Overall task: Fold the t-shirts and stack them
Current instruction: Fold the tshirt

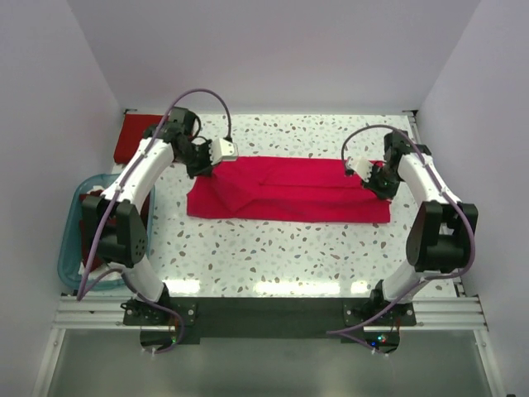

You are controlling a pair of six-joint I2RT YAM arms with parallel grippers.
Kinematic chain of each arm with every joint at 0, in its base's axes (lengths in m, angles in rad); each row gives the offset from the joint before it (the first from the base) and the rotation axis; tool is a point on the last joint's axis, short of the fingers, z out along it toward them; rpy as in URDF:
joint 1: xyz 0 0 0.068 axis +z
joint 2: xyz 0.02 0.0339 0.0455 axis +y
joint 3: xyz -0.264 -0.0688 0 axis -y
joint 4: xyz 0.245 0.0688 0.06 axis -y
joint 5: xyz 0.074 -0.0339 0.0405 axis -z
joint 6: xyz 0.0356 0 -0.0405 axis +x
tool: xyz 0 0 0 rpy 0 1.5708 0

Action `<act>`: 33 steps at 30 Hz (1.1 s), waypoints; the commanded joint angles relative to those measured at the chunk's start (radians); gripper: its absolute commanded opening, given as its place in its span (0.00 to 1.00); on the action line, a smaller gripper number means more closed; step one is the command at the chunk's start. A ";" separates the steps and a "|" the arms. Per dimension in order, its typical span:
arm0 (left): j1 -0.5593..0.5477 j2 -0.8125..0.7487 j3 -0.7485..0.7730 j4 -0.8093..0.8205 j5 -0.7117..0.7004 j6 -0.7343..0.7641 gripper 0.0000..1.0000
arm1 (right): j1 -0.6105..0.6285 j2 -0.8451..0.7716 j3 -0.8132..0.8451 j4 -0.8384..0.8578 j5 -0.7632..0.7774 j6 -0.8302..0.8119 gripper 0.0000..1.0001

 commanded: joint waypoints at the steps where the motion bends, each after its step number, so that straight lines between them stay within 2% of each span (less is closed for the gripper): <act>1: 0.006 0.069 0.105 0.035 0.027 0.023 0.00 | -0.003 0.053 0.092 -0.017 -0.026 0.012 0.00; 9: 0.023 0.206 0.239 0.059 0.020 0.007 0.00 | -0.003 0.198 0.202 0.001 -0.009 0.012 0.00; 16: 0.026 0.289 0.316 0.064 0.012 0.007 0.00 | -0.006 0.248 0.241 0.010 0.000 0.012 0.00; 33: 0.048 0.323 0.317 0.102 0.009 0.001 0.00 | -0.031 0.277 0.265 0.058 -0.023 0.001 0.00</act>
